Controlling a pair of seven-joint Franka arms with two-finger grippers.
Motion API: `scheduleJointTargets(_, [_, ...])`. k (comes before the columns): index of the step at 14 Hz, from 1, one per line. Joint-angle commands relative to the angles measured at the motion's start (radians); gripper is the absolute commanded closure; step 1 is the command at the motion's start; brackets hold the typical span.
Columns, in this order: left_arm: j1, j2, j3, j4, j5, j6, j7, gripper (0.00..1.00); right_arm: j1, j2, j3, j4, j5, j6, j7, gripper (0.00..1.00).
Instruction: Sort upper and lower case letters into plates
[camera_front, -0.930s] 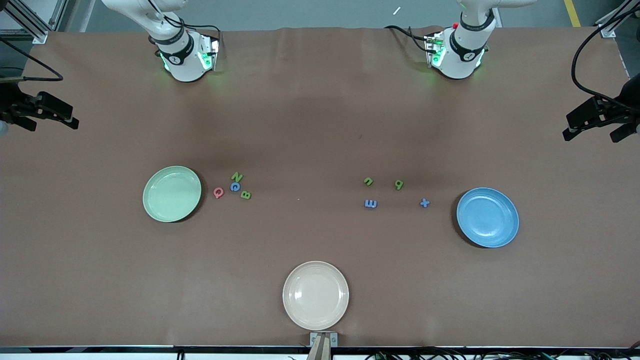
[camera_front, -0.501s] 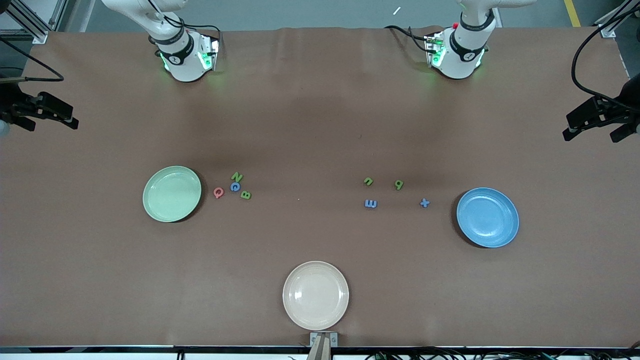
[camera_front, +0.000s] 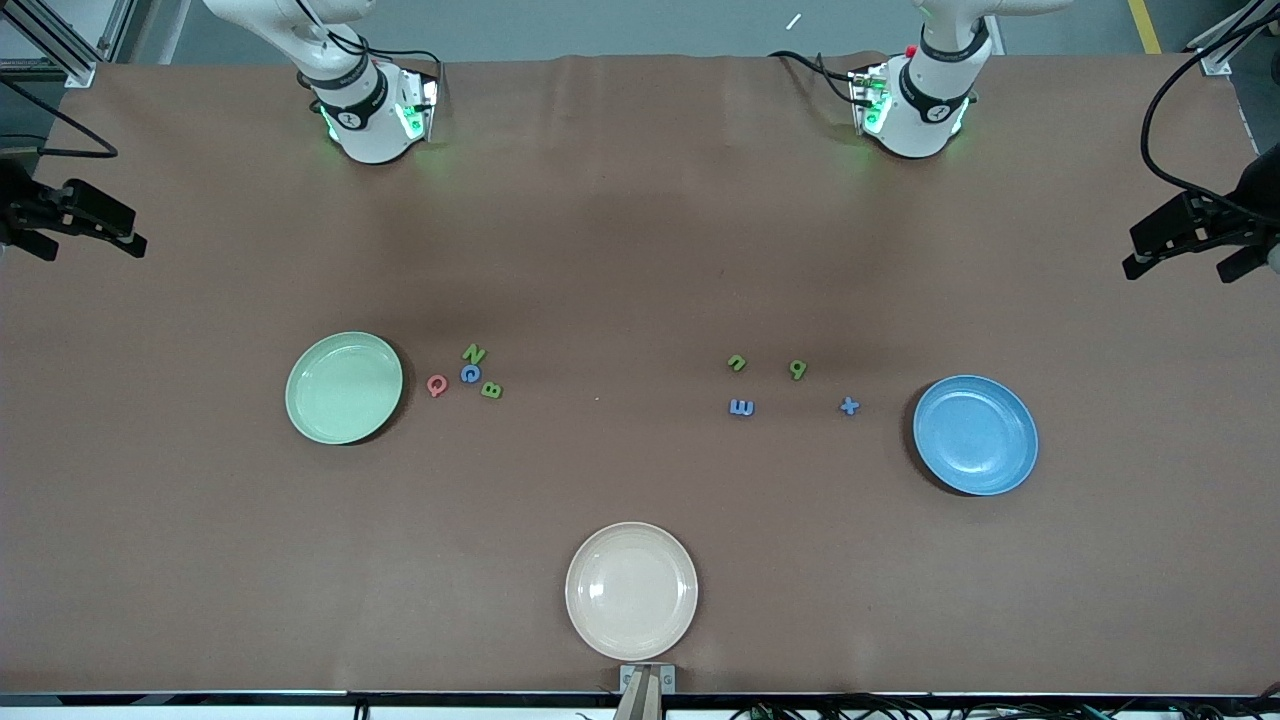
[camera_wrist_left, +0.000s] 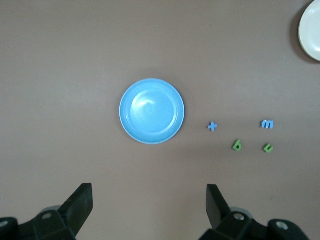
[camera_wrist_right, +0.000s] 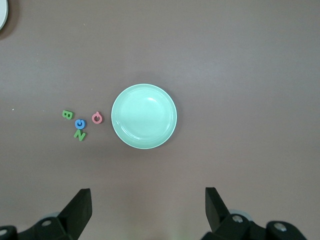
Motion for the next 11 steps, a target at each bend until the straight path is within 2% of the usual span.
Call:
scheduleJointTargets(1, [-0.010, 0.030, -0.006, -0.004, -0.020, -0.022, -0.010, 0.00, -0.014, 0.068, 0.006, 0.011, -0.010, 0.011, 0.015, 0.00])
scheduleJointTargets(3, [-0.021, 0.078, -0.021, -0.001, -0.019, -0.014, -0.059, 0.00, -0.020, 0.135, 0.002, 0.035, 0.004, 0.023, 0.002, 0.00])
scheduleJointTargets(5, [-0.021, 0.130, -0.065, -0.001, -0.016, 0.001, -0.121, 0.00, -0.022, 0.248, 0.002, 0.057, -0.020, 0.094, -0.004, 0.00])
scheduleJointTargets(8, [-0.021, 0.208, -0.117, -0.004, -0.016, 0.049, -0.182, 0.00, -0.007, 0.257, 0.005, 0.054, -0.023, 0.098, 0.028, 0.00])
scheduleJointTargets(11, [-0.029, 0.268, -0.154, -0.010, -0.008, 0.090, -0.256, 0.00, 0.045, 0.274, 0.006, 0.002, 0.017, 0.156, 0.264, 0.00])
